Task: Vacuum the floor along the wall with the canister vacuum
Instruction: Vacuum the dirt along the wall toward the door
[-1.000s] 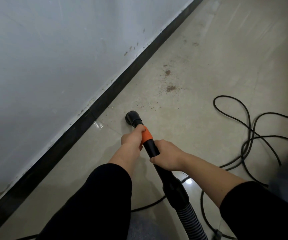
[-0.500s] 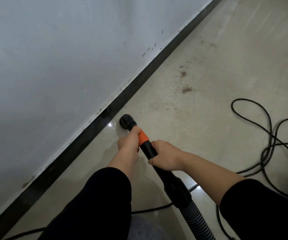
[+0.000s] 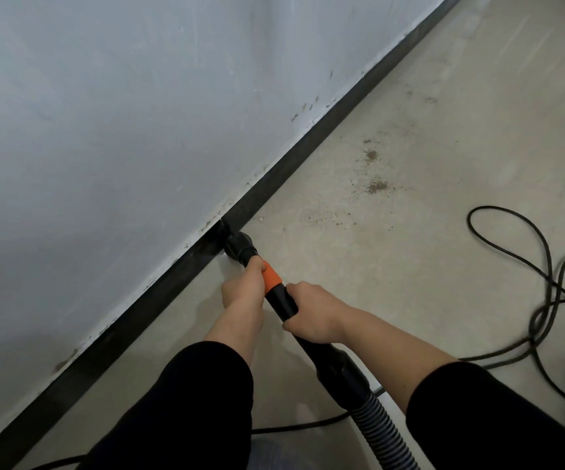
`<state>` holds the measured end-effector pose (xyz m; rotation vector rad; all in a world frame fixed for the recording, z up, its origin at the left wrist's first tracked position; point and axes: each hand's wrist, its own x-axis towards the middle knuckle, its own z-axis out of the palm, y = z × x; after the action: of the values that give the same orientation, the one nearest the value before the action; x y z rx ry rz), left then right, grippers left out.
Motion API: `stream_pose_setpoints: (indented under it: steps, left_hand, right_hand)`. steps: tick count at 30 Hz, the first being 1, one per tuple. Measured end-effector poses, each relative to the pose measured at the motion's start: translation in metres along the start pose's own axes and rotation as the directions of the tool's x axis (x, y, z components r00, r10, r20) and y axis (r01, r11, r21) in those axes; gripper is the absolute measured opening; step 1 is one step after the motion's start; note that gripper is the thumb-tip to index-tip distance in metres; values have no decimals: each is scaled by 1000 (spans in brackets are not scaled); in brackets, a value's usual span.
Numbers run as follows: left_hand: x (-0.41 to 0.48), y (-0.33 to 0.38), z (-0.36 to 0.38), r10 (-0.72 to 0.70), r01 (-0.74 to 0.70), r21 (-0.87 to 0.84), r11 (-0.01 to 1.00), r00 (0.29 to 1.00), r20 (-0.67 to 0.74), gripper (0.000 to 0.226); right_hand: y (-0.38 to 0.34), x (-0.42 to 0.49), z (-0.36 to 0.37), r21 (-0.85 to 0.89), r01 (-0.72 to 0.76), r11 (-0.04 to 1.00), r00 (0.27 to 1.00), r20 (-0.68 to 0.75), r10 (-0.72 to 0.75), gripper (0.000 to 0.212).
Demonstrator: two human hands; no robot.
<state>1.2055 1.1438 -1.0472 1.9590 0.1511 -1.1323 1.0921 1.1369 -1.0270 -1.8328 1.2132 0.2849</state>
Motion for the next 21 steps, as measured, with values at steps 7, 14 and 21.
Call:
stream_pose_setpoints:
  steps: [7, 14, 21]
  left_hand:
    - [3, 6, 8, 35, -36, 22, 999, 998, 48, 28]
    - [8, 11, 20, 51, -55, 42, 998, 996, 75, 31]
    - [14, 12, 34, 108, -115, 52, 992, 987, 119, 29]
  right_hand:
    - [0, 5, -6, -18, -36, 999, 997, -74, 35, 17]
    - [4, 11, -12, -12, -51, 999, 994, -100, 50, 18]
    - [5, 13, -21, -14, -73, 997, 988, -136, 70, 18]
